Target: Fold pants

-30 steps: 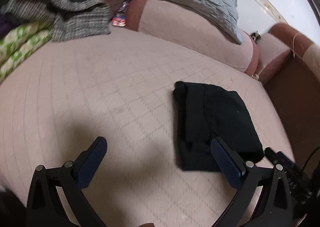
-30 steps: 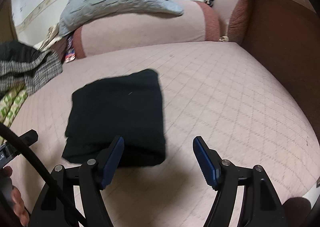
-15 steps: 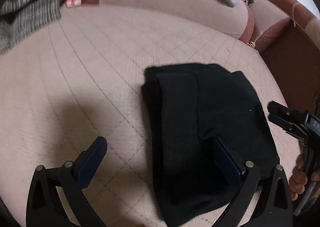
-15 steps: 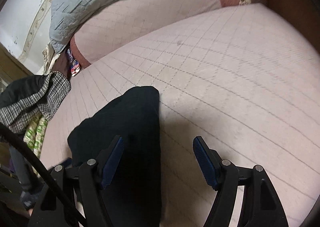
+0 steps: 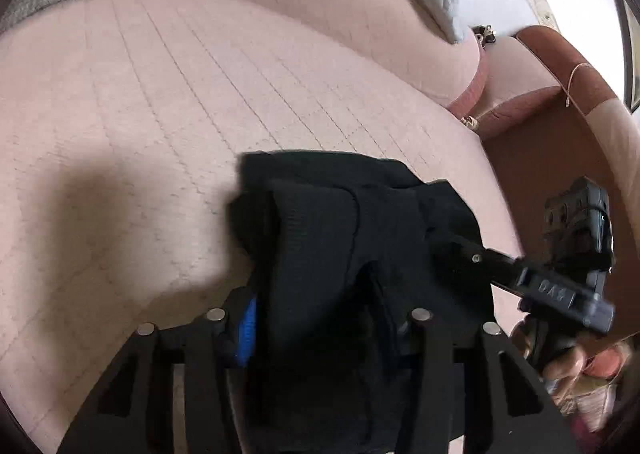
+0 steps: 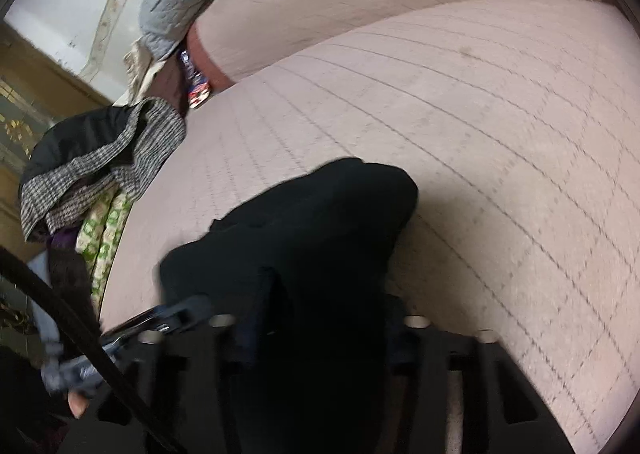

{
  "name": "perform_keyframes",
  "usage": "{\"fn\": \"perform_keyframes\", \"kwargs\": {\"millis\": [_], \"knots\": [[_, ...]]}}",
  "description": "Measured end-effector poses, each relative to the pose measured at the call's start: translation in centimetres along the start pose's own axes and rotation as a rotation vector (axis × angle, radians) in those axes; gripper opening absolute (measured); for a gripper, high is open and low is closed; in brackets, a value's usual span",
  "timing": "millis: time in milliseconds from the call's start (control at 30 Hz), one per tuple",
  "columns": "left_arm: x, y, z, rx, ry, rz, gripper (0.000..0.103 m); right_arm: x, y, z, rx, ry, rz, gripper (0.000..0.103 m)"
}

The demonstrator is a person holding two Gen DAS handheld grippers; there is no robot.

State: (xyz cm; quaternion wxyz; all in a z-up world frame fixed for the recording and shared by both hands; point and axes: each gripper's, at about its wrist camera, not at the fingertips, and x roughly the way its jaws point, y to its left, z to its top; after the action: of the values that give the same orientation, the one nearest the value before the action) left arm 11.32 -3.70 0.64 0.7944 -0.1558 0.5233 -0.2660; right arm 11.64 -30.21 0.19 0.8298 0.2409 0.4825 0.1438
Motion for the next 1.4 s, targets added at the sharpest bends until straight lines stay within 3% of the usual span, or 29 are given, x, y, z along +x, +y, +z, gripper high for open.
{"fn": "perform_keyframes", "kwargs": {"millis": [133,467,533,567,667,800,867,900,1000,1067,1167,1233,1400], "knots": [[0.0,-1.4,0.8,0.072,-0.017,0.018,0.041,-0.9,1.0,0.8,-0.036,-0.028,0.006,0.021],[1.9,-2.8,4.9,0.042,-0.048,0.011,0.039,-1.8,-0.1,4.7,-0.03,-0.137,-0.016,0.02],[3.6,-3.1,5.3,0.05,-0.032,0.052,0.042,-0.7,-1.1,4.9,-0.015,-0.121,-0.061,0.027],[4.2,-3.2,5.2,0.055,-0.033,0.069,0.049,0.0,-1.5,4.9,-0.005,-0.109,-0.094,0.032],[4.3,-2.9,5.0,0.053,-0.038,0.057,0.054,0.7,-2.8,4.7,0.021,-0.107,-0.157,0.051],[1.8,-2.4,4.6,0.027,-0.039,0.014,0.054,-2.4,-2.3,5.3,0.032,-0.194,-0.199,0.053],[-0.4,-3.1,4.6,0.053,-0.1,0.018,0.054,-4.7,-1.7,5.4,0.031,-0.273,-0.192,0.053],[-1.3,-3.4,4.8,0.061,-0.135,0.014,0.054,-5.5,-1.5,5.5,0.034,-0.299,-0.148,0.052],[-1.9,-4.6,6.1,0.069,-0.174,-0.014,0.054,-5.4,-1.5,5.7,0.075,-0.267,0.041,0.052],[-0.3,-5.0,6.8,0.066,-0.135,-0.003,0.054,-4.0,-2.3,5.6,0.101,-0.216,0.084,0.052],[3.5,-4.5,7.2,0.057,-0.06,0.054,0.054,-1.4,-4.5,5.1,0.166,-0.13,0.026,0.051],[4.1,-4.4,7.1,0.065,-0.063,0.081,0.054,-0.9,-5.4,4.7,0.208,-0.127,0.032,0.051],[1.8,-5.7,6.3,0.139,-0.084,0.119,0.054,-3.0,-1.5,4.2,0.06,-0.194,-0.102,0.054]]}}
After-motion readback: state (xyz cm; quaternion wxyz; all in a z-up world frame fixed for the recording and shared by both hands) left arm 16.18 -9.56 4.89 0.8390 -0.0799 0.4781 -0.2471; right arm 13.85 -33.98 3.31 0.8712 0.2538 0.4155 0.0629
